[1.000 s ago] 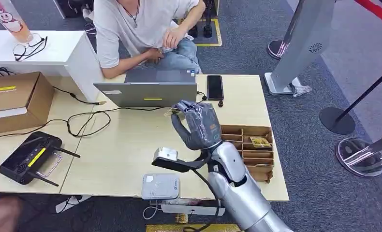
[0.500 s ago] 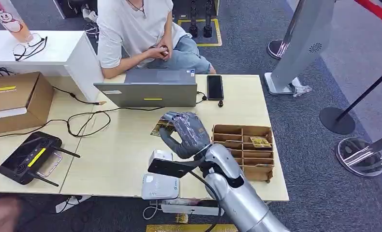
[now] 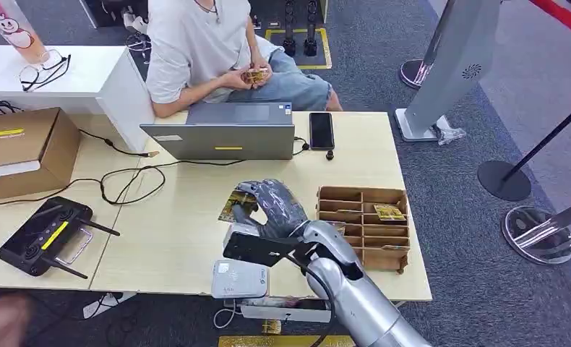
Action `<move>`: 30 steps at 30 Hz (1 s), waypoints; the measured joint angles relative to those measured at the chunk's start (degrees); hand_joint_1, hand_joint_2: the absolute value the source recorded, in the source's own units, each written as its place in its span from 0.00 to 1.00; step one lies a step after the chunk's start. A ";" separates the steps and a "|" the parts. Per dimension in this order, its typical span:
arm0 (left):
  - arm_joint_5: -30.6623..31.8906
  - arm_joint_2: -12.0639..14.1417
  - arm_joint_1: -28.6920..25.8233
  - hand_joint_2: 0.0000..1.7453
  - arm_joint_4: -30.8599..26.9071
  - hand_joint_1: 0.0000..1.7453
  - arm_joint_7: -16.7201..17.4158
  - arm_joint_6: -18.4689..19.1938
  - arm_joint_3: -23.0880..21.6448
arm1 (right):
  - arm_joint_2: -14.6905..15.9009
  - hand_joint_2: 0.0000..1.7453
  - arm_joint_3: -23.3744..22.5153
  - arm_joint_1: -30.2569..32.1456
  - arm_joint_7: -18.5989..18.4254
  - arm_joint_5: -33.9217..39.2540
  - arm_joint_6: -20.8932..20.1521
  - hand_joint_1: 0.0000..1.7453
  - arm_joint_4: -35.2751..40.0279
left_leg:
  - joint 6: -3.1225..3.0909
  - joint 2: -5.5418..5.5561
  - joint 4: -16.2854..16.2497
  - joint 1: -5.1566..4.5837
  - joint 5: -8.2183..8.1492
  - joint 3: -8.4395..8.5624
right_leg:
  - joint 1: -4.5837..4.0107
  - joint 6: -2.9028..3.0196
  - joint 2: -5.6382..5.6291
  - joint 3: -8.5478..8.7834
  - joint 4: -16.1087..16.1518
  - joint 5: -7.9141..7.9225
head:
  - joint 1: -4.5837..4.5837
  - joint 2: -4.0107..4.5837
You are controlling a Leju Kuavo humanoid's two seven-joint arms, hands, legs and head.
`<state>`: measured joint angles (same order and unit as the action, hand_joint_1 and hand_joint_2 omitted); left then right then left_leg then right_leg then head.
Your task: Pass the card to the sensor for recognition and then transmit it.
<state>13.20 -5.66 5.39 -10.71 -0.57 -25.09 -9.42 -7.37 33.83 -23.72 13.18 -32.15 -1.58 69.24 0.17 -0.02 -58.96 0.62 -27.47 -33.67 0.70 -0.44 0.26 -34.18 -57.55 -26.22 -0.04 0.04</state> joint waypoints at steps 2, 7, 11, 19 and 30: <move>0.18 0.00 0.02 0.00 0.00 0.00 0.02 0.15 0.00 | 0.00 1.00 0.02 -0.01 -0.15 1.64 -1.93 1.00 -0.31 | 0.00 0.00 0.00 0.00 0.00 0.00 | 0.00 0.00 0.00 0.00 0.00 0.00 | 0.00 0.00; 0.77 0.00 0.15 0.00 0.00 0.00 0.55 0.50 0.00 | 0.00 1.00 0.13 -0.17 -0.66 6.47 -6.93 1.00 -2.08 | 0.00 0.00 0.00 0.00 0.00 0.00 | 0.00 0.00 0.00 0.00 0.00 0.00 | 0.00 0.00; 1.14 0.00 0.28 0.00 0.00 0.00 0.63 0.74 0.00 | 0.00 1.00 0.87 -0.44 -1.16 10.66 -10.27 1.00 -4.28 | 0.00 0.00 0.00 0.00 0.00 0.00 | 0.00 0.00 0.00 0.00 0.00 0.00 | 0.00 0.00; 1.33 0.00 0.48 0.00 0.00 0.00 0.83 0.83 0.00 | 0.00 1.00 2.05 -1.30 -2.38 13.31 -12.76 1.00 -7.41 | 0.00 0.00 0.00 0.00 0.00 0.00 | 0.00 0.00 0.00 0.00 0.00 0.00 | 0.00 0.00; 2.03 0.00 0.69 0.00 0.00 0.00 1.09 0.96 0.00 | 0.00 1.00 4.31 -2.28 -3.06 14.16 -13.09 1.00 -13.81 | 0.00 0.00 0.00 0.00 0.00 0.00 | 0.00 0.00 0.00 0.00 0.00 0.00 | 0.00 0.00</move>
<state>15.23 -5.66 6.08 -10.71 0.52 -24.13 -9.42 -7.37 38.14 -26.00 10.12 -17.99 -14.67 55.43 0.17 -0.02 -58.96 0.62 -27.47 -33.67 0.70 -0.44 0.27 -34.17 -57.55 -26.22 -0.04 0.04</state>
